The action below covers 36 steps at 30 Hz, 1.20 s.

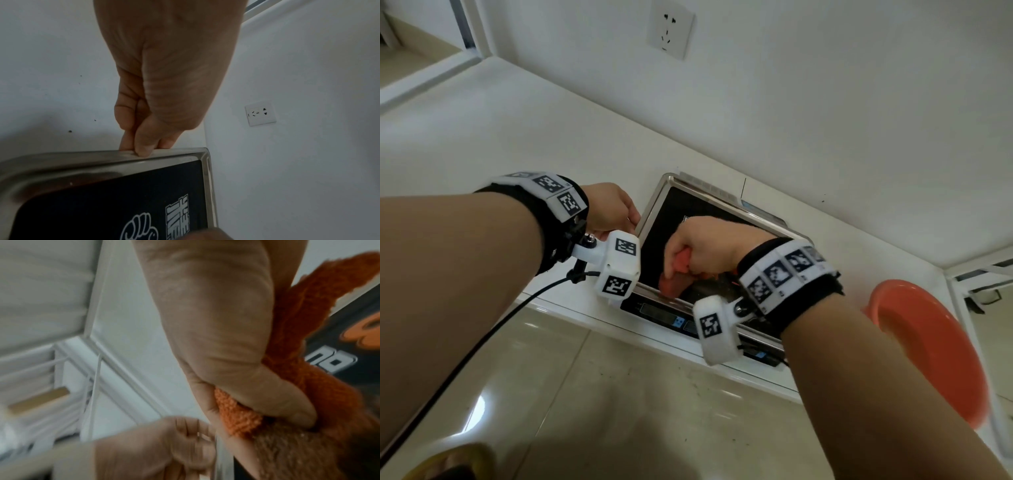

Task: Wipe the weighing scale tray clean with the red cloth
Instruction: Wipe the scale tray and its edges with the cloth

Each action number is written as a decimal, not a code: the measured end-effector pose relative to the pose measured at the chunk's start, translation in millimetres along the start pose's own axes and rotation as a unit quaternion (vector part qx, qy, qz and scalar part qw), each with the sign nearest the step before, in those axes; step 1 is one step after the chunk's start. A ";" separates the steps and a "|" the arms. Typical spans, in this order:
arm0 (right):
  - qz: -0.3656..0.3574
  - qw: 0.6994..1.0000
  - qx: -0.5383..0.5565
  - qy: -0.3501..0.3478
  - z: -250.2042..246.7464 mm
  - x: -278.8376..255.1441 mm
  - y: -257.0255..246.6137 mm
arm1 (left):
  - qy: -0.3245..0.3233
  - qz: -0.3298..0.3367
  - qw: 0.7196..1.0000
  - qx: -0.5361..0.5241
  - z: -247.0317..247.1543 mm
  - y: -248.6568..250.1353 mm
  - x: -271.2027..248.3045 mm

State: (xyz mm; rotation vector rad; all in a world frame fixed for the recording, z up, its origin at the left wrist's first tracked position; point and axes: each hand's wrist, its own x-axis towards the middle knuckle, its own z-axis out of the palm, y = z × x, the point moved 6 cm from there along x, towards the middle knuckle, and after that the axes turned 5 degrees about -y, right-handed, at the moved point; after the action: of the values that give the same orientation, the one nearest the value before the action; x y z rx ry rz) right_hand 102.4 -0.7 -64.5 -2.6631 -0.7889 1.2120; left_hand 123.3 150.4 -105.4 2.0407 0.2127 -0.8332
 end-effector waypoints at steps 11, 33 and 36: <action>0.116 0.972 0.093 0.183 -12.5 5.7 46.7 | -0.009 -0.001 1.000 0.004 6.8 5.0 -0.4; 0.169 0.946 0.203 0.187 -0.7 -12.7 79.2 | -0.025 0.078 0.996 0.015 17.0 45.4 -1.0; 0.131 0.964 0.191 0.131 6.3 -11.8 67.9 | -0.033 0.081 0.996 0.019 20.3 46.2 2.0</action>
State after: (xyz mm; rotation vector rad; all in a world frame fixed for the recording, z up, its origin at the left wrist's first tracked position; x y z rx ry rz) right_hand 119.3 -65.6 -81.6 -2.5723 -0.1469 0.9121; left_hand 135.5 107.0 -82.9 2.0321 -0.0064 -0.8070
